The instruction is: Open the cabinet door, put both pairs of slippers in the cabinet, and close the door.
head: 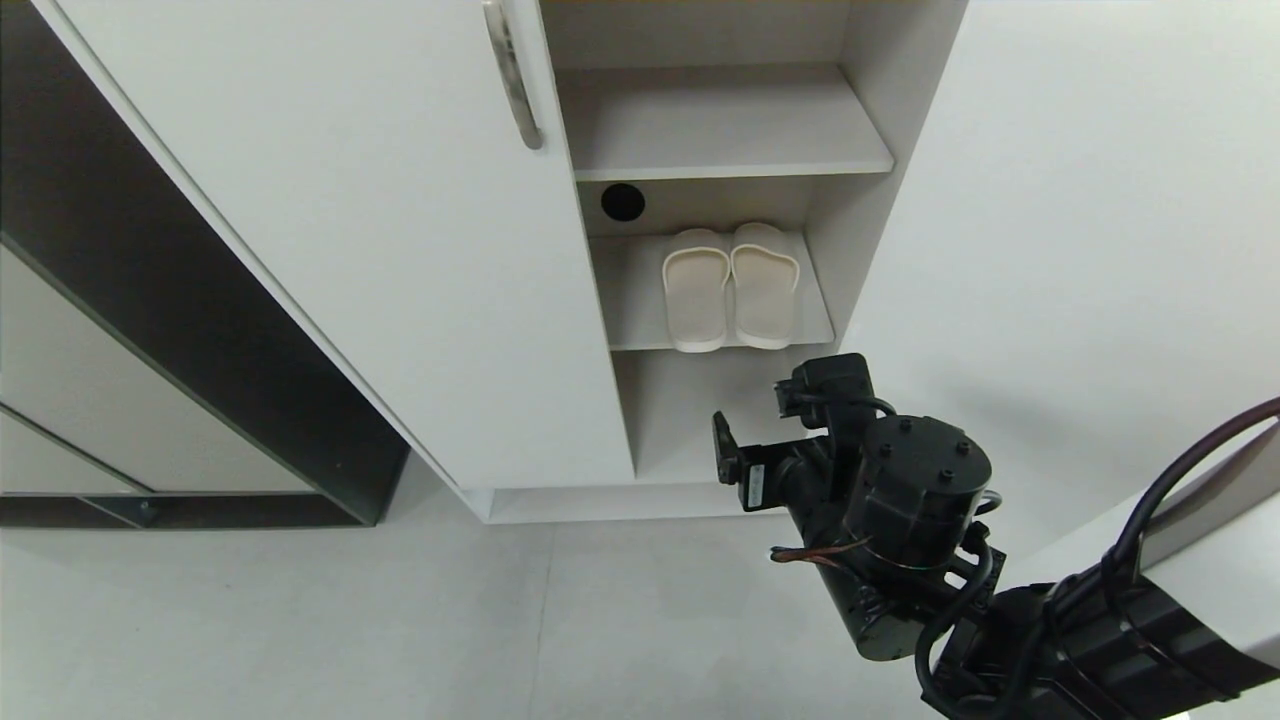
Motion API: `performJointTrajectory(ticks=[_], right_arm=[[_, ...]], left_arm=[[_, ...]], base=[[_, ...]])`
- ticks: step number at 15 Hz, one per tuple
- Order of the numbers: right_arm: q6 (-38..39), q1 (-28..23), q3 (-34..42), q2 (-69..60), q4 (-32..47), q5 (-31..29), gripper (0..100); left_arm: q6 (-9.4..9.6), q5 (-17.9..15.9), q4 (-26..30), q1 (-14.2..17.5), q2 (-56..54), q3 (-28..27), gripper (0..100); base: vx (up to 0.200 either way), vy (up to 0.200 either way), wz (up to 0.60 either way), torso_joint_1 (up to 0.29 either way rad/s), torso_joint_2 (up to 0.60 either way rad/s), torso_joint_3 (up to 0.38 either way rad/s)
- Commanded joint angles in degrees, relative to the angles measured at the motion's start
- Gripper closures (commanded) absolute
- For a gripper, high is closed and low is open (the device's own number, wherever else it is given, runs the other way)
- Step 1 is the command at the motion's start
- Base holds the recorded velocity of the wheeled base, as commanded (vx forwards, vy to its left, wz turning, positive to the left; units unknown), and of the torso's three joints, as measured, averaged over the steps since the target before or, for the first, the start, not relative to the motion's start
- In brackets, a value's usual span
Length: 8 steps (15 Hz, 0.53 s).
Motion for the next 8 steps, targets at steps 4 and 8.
performJointTrajectory(ticks=[4,8], right_arm=[[0.0,0.0,0.0,0.3,0.0,0.0,0],[0.0,0.0,0.0,0.4,0.0,0.0,0]], left_arm=[[-0.01,0.0,0.0,0.0,0.1,0.0,100],[-0.01,0.0,0.0,0.0,0.1,0.0,100]], base=[[0.0,0.0,0.0,0.002,0.0,0.123],[0.0,0.0,0.0,0.001,0.0,0.196]])
